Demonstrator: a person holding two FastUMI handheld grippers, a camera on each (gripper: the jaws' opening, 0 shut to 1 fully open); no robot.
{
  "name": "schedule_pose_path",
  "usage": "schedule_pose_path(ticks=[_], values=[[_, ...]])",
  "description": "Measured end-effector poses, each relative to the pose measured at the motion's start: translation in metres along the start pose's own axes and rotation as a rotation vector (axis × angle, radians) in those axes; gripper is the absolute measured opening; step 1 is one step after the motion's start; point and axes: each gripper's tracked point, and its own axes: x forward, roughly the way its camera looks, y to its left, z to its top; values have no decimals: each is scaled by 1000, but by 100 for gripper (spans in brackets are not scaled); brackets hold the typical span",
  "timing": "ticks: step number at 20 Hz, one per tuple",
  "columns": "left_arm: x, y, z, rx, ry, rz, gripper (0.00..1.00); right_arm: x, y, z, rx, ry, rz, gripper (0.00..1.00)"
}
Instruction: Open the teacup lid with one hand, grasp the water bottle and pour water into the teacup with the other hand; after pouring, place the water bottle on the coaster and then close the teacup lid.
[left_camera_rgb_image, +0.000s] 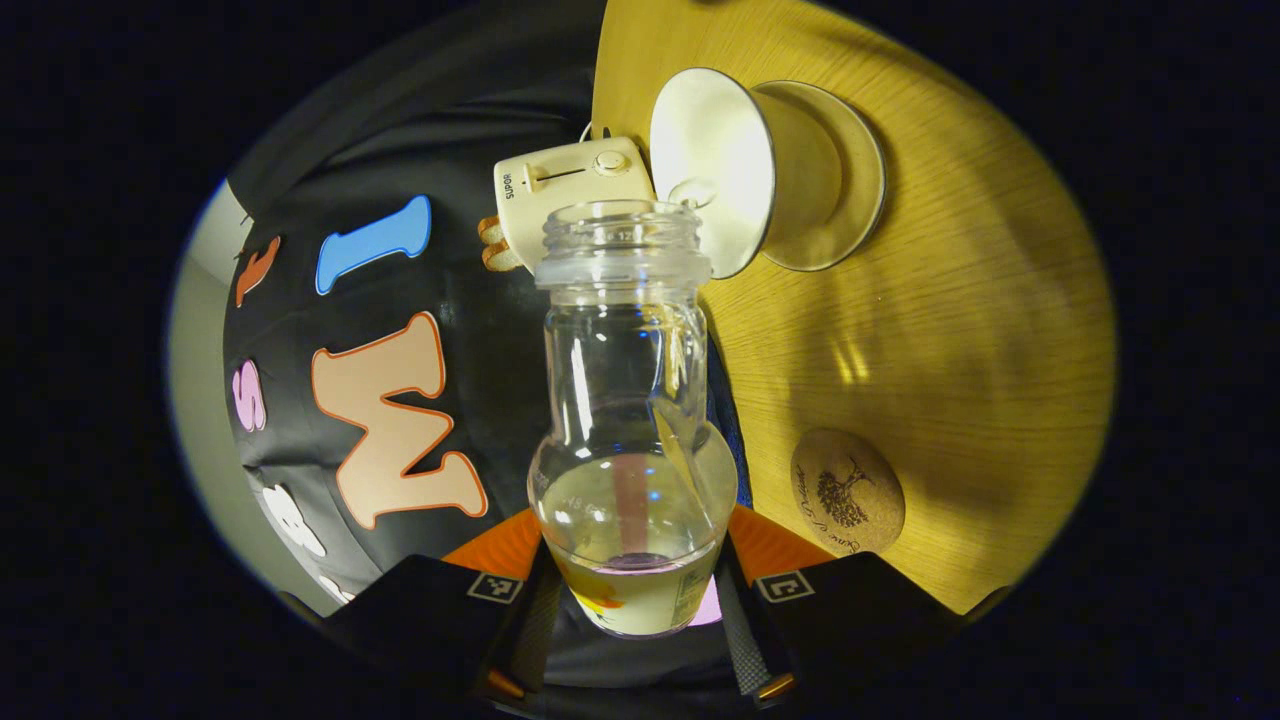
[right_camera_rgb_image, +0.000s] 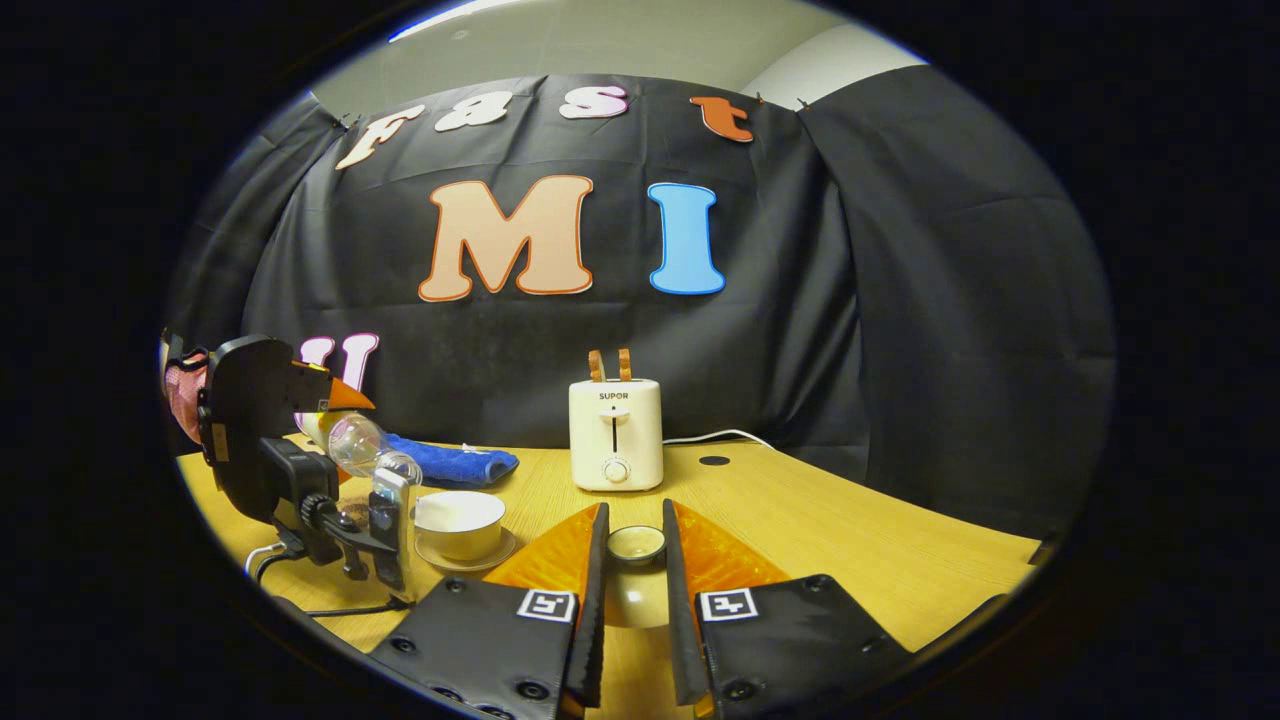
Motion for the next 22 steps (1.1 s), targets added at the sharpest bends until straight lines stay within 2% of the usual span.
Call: schedule_pose_path(ticks=[12, 22], values=[[8, 13, -2, 111, -11, -2, 68, 1, 0, 0, 0, -1, 0, 29], [7, 57, -7, 186, -2, 80, 68, 0, -1, 0, 0, 1, -4, 31]])
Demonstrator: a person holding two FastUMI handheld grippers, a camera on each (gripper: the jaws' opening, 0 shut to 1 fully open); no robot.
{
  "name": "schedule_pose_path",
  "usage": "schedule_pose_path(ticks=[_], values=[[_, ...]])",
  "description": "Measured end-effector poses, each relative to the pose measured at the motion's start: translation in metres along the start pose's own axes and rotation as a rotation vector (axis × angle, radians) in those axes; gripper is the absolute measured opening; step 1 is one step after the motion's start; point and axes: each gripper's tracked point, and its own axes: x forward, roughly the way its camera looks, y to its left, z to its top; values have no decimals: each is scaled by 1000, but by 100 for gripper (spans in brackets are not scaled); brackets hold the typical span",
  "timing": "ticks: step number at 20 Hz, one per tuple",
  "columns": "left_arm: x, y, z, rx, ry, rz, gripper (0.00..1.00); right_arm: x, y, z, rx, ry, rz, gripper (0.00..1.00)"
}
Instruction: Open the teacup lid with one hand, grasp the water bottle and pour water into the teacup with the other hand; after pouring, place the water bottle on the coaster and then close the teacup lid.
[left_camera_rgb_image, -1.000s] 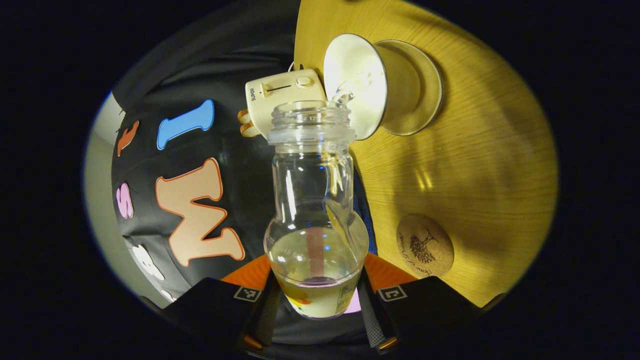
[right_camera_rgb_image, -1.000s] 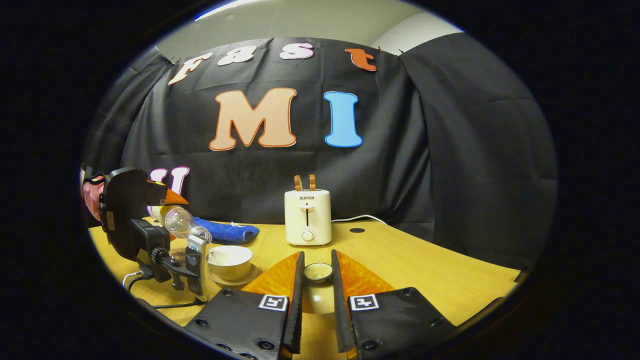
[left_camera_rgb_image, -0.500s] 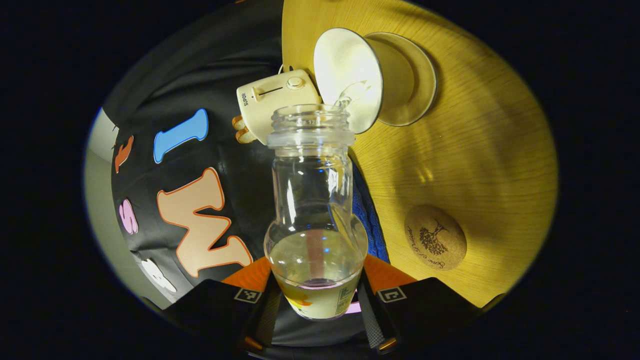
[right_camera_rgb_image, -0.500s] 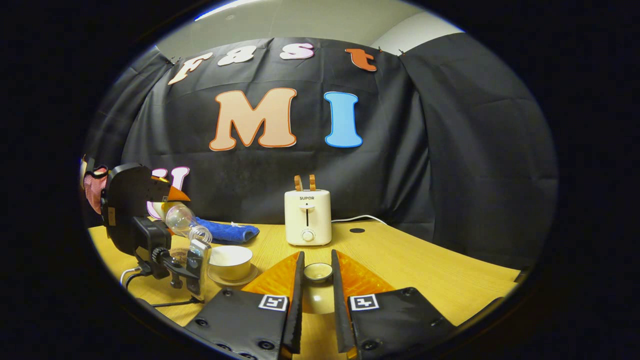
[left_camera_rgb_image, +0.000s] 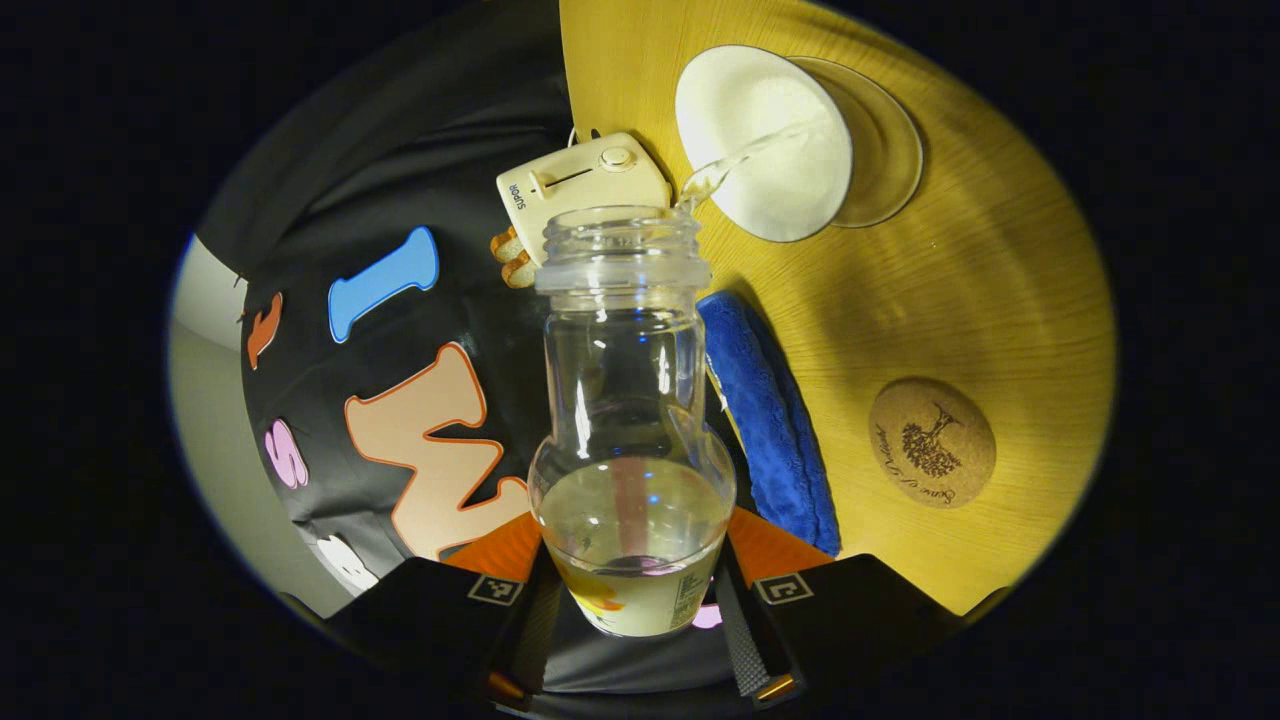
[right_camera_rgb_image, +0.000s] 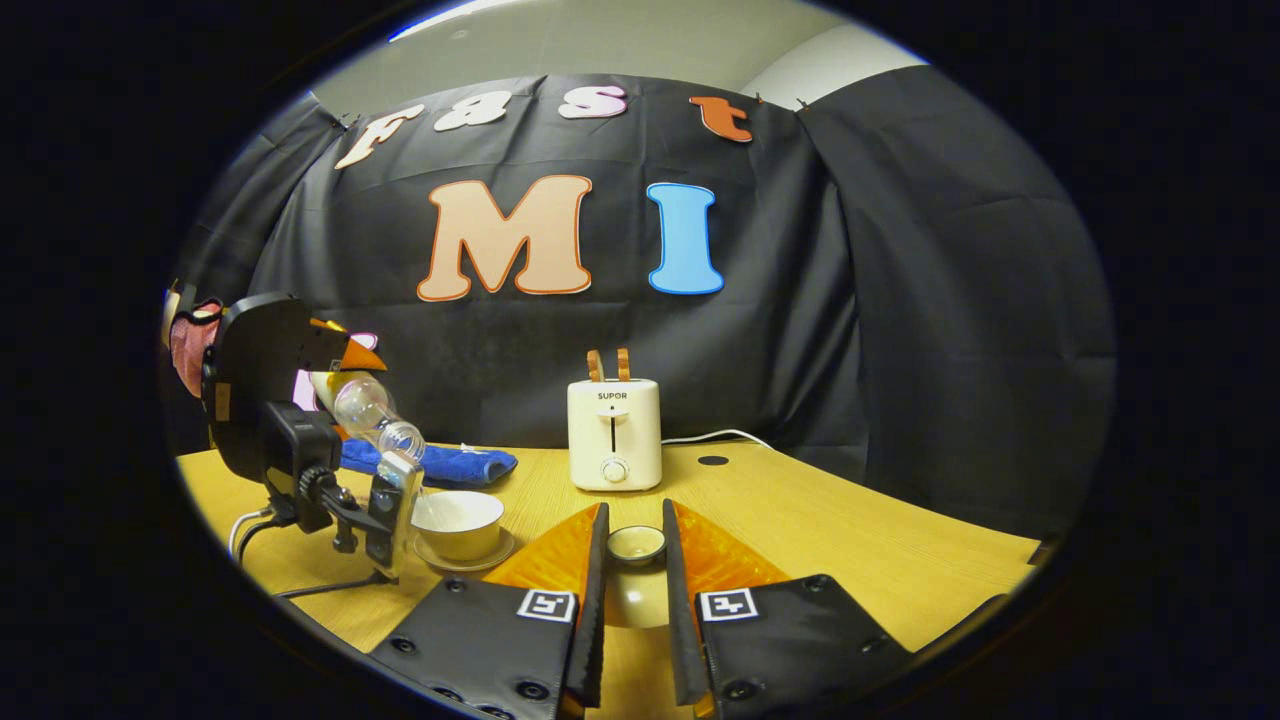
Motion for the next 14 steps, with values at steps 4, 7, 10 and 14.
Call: schedule_pose_path(ticks=[4, 7, 10, 14], values=[[2, 14, -3, 33, 8, 29, 68, 0, 0, 0, 0, 0, 0, 31], [-2, 20, -2, 69, 9, 49, 68, 0, 0, 0, 0, 0, 0, 29], [0, 20, 0, 72, 6, 51, 68, 0, 0, 0, 0, 0, 0, 31], [1, 18, 1, 87, 7, 57, 69, 0, 0, 0, 0, 0, 0, 31]])
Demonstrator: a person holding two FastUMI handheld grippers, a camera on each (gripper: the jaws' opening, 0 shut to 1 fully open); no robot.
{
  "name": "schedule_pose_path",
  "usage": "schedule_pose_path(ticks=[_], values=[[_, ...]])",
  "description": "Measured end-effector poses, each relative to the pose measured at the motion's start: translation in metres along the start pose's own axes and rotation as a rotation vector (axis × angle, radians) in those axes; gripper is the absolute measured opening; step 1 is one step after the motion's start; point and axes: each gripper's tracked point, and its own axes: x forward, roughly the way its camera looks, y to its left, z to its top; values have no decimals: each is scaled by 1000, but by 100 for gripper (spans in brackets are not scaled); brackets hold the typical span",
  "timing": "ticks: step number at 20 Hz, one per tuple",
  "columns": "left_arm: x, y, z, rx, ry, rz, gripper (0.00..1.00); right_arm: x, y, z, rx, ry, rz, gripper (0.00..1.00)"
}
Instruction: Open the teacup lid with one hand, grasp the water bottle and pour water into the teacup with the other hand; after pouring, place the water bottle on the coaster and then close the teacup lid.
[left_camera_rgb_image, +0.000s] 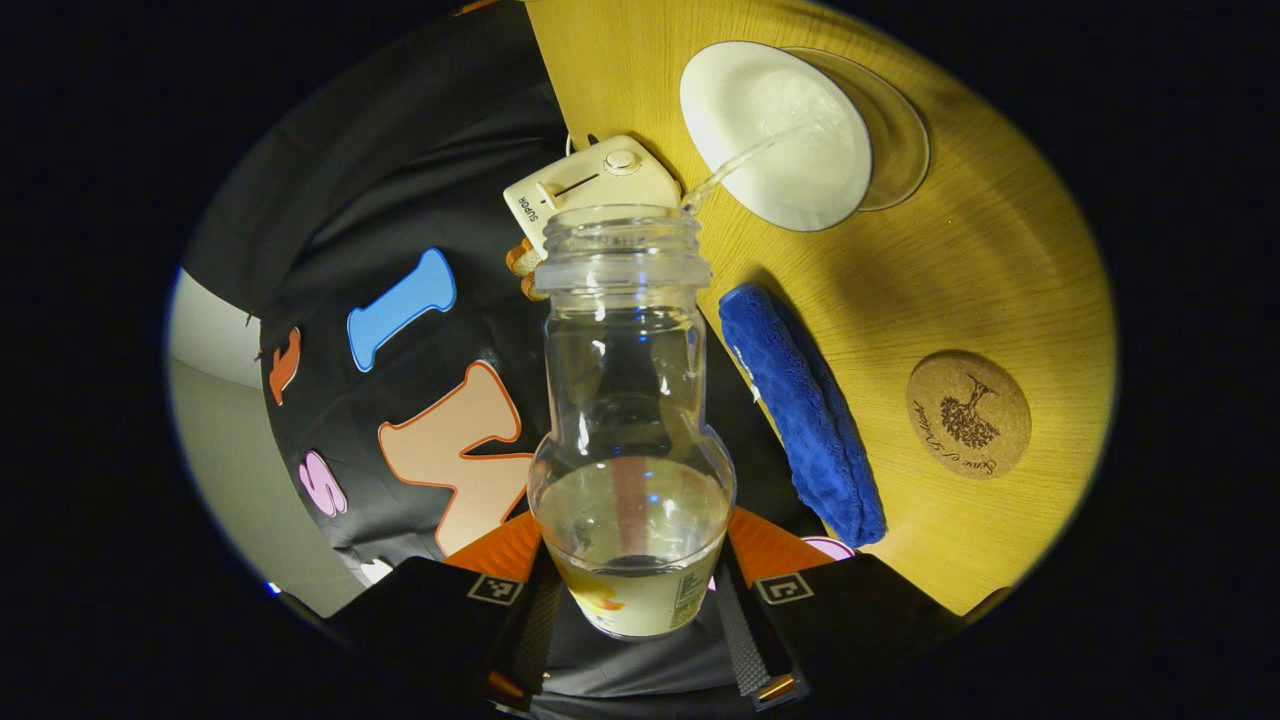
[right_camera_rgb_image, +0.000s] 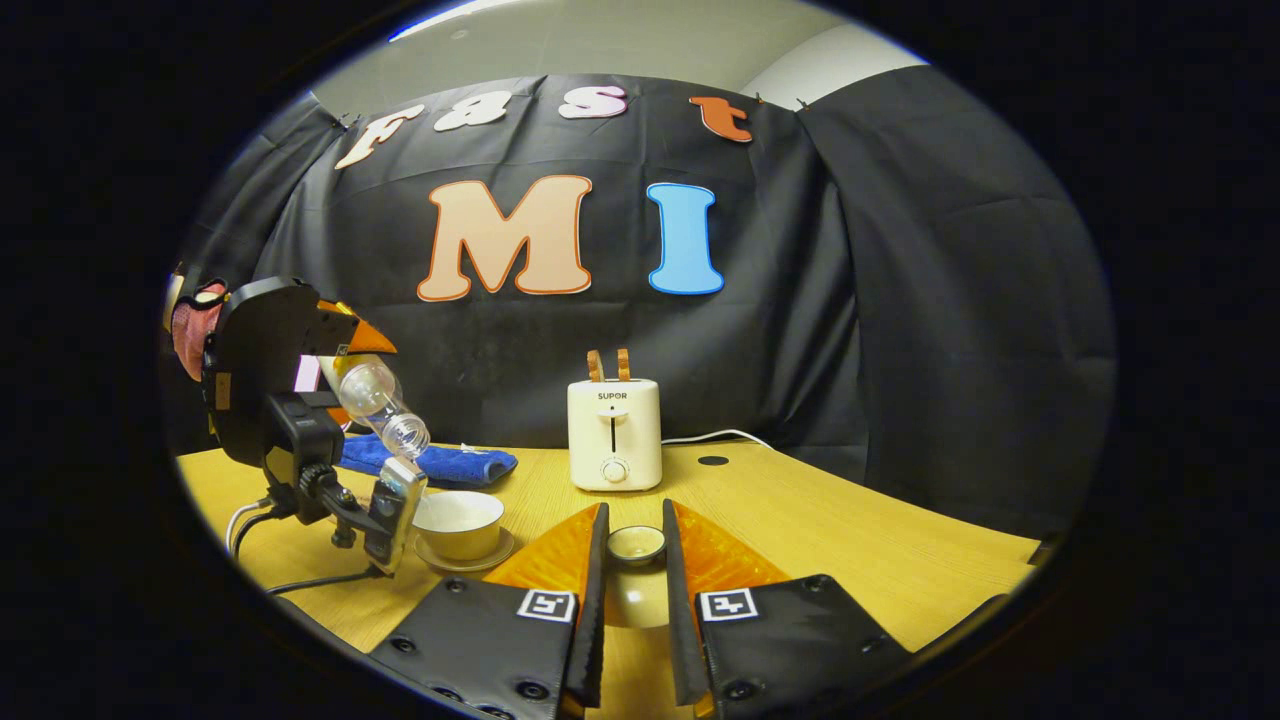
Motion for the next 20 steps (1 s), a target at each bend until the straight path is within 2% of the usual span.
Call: schedule_pose_path(ticks=[4, 6, 9, 12, 13, 20], values=[[-1, 4, 0, 23, -3, 21, 68, 0, 0, 0, 0, 0, 0, 31], [0, -8, 1, -87, -4, -33, 69, 1, 0, 0, 0, 0, 0, 31], [-3, -34, 15, -389, -34, -162, 68, 0, 0, 0, 0, 2, 0, 31], [-8, -48, 34, -692, -79, -227, 65, -1, 0, 0, 0, -1, 0, 29], [-12, -51, 35, -792, -87, -237, 68, 0, 0, 0, 0, 0, 0, 29], [-15, -36, 38, -1547, -158, -208, 68, -1, 0, 0, -1, 2, 0, 31]])
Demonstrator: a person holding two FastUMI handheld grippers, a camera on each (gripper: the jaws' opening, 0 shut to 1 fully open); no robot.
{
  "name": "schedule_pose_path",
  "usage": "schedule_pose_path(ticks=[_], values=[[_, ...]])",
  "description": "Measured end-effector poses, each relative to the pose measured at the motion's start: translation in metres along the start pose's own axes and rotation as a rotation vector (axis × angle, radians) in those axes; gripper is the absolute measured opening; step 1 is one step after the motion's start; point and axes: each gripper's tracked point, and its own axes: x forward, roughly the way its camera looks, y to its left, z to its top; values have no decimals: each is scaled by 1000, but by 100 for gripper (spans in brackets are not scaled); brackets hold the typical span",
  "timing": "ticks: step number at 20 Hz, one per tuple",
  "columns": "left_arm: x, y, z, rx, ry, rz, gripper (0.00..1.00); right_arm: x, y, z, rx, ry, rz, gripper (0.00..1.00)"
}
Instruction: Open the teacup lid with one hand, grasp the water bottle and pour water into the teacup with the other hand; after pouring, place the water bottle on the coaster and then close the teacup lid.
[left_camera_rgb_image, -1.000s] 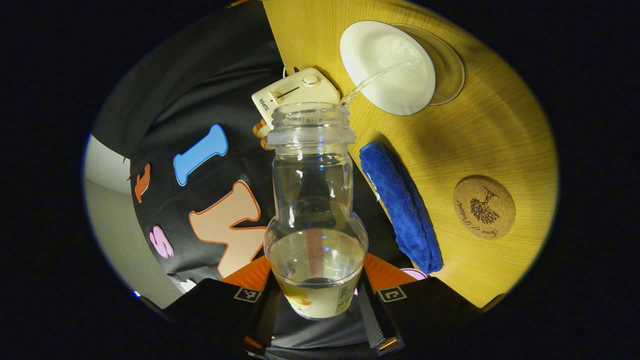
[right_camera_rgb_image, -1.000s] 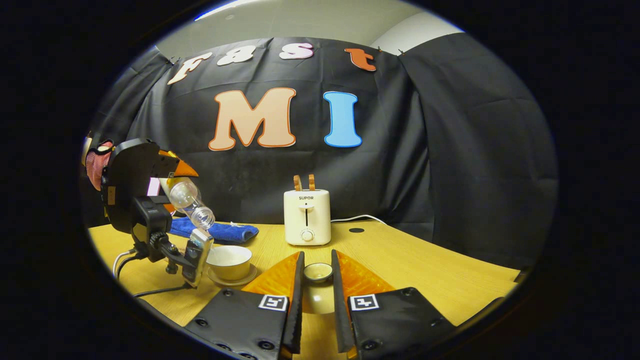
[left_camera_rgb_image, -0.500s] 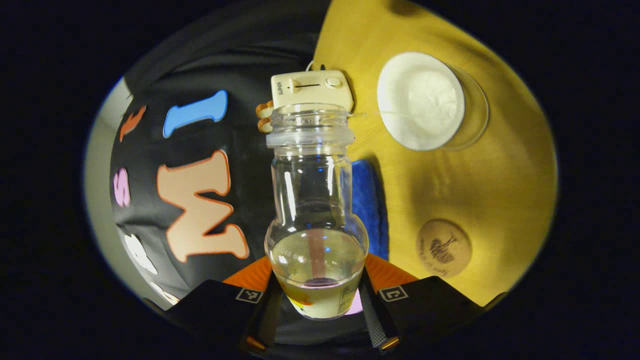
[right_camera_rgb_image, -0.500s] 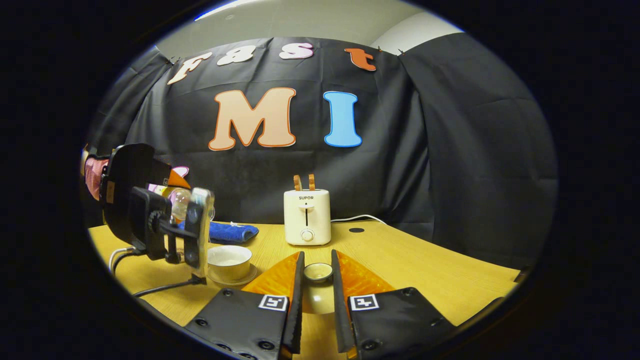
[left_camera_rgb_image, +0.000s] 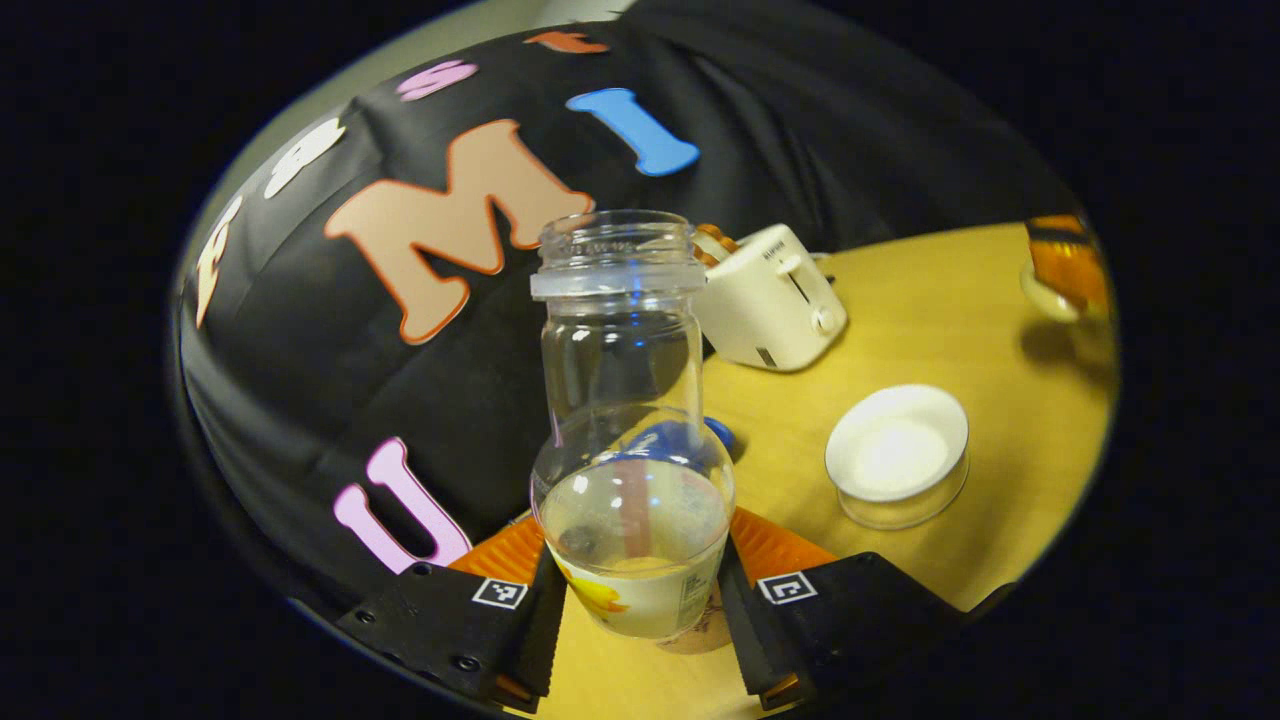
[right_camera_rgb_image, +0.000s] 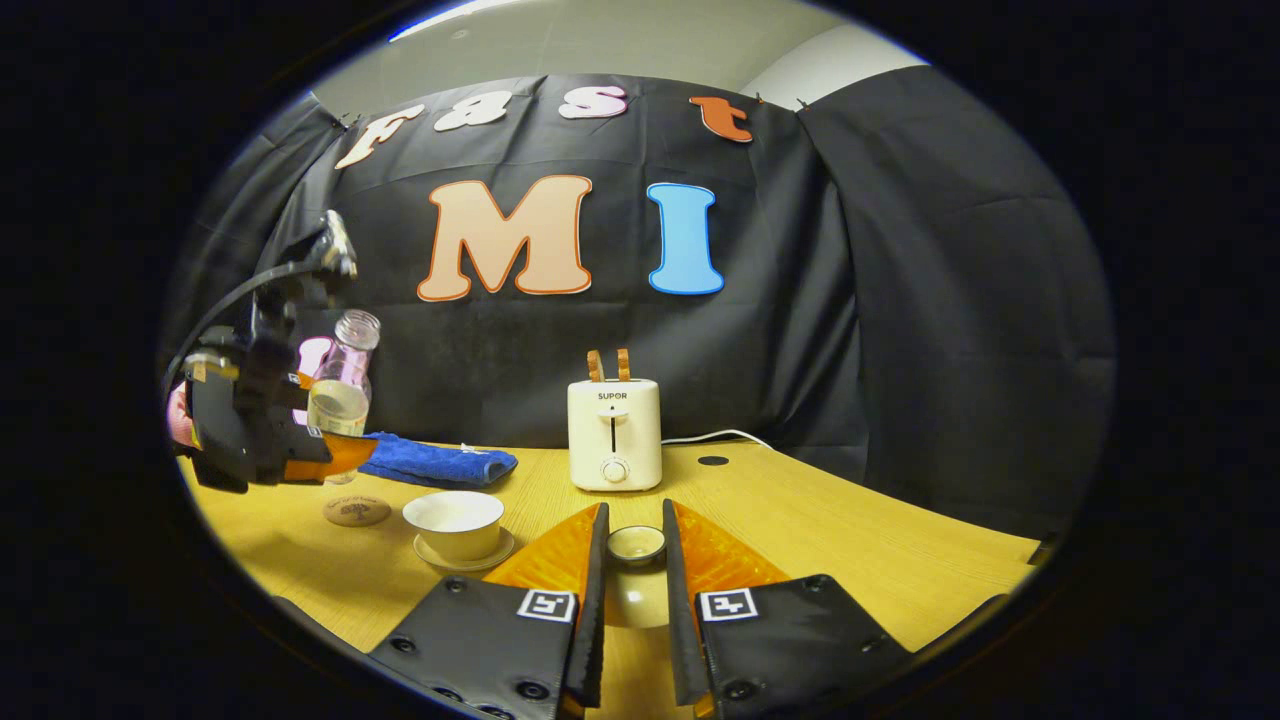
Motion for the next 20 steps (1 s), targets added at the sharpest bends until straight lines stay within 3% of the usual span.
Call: schedule_pose_path(ticks=[4, 8, 10, 13, 20], values=[[0, 11, 17, -387, -127, -17, 68, 0, 0, 0, 0, -1, 0, 31], [9, 22, -8, -588, -85, -11, 68, 1, 0, 0, 0, 2, 0, 29], [10, 25, -20, -613, -65, 0, 68, 0, 0, 0, 0, 2, 0, 29], [25, 28, -48, -572, 10, 23, 68, 1, 1, -1, 0, 2, 0, 29], [28, 22, -61, -567, 54, 18, 71, 1, 0, -1, 1, 2, 0, 29]])
